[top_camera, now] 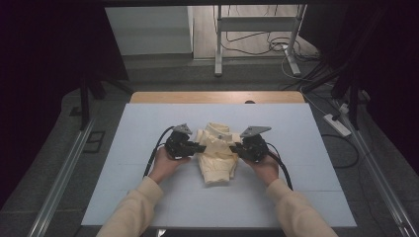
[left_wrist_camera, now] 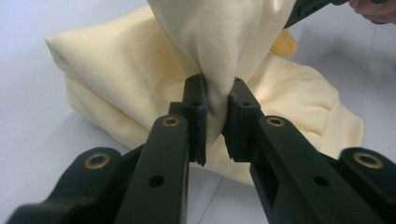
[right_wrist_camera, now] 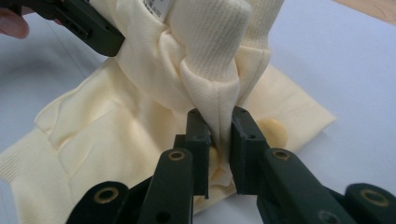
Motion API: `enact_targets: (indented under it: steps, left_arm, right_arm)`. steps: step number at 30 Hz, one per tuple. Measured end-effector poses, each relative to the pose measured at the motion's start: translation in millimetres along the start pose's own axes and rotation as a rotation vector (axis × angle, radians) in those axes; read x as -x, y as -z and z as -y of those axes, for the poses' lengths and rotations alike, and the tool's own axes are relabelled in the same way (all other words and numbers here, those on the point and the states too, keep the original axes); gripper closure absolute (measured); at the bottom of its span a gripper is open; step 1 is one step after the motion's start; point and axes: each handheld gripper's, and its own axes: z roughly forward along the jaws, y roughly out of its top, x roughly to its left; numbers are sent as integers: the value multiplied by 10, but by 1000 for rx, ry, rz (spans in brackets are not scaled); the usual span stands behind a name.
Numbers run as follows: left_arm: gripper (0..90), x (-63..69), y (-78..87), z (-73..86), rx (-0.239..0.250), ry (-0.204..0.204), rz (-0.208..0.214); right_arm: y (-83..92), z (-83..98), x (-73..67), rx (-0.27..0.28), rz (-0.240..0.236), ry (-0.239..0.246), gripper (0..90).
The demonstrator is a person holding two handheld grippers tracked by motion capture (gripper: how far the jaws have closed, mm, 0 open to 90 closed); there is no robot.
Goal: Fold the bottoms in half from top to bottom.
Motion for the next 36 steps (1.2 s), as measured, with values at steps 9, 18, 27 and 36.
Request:
enact_targets:
  steps: [9, 18, 27, 36]
  left_arm:
    - [746, 32, -7, 55, -9, 9, 2]
    - [639, 71, 14, 70, -7, 6, -4]
    - [350, 250, 312, 102, 31, 14, -90]
    - [301, 361, 539, 182, 48, 33, -118]
  right_arm:
    - [44, 103, -121, 6, -3, 29, 783]
    - [68, 160, -187, 2, -1, 48, 759]
    - [229, 194, -189, 19, 28, -33, 458]
    - [496, 240, -155, 29, 26, -101, 385]
